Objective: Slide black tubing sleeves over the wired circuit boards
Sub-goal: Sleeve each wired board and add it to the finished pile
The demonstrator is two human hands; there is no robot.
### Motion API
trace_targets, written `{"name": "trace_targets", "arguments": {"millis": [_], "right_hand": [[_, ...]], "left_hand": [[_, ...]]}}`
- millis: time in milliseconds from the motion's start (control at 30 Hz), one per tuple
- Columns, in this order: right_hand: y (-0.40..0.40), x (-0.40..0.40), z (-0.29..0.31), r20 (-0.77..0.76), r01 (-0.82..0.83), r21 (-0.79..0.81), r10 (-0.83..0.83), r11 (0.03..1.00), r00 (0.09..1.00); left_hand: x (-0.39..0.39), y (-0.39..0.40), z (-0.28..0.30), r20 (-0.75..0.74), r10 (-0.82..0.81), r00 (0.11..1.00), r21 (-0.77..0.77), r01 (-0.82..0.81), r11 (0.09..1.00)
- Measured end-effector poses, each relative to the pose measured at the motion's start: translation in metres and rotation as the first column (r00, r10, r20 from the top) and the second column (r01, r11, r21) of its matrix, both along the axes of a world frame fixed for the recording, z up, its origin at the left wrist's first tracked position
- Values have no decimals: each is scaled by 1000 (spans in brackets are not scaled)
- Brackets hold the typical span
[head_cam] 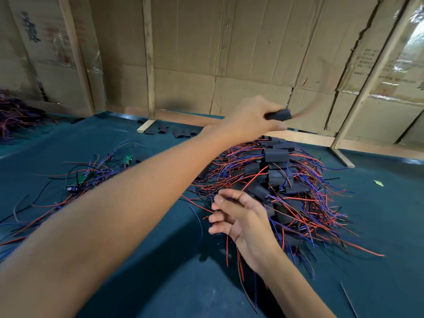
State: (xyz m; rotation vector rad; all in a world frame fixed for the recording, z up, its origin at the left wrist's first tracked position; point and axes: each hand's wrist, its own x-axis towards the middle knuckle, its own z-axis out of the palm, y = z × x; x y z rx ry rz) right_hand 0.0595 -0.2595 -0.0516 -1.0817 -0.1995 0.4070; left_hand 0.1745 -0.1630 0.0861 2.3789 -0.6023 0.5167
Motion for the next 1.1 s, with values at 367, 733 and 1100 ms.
{"name": "trace_targets", "arguments": {"millis": [367,733,1100], "right_hand": [[-3,4,-12,18,6,-142,-4,990,1000],[2,8,-18,40,16,-112,-12,994,999],[1,7,-21,85,4,-148,9,989,996]], "left_hand": [[44,-21,-37,-208,65,976,331,8,943],[27,119,-73,-350,493,797,511,-279,813],[2,120,-120,-445,536,717,177,-516,838]]}}
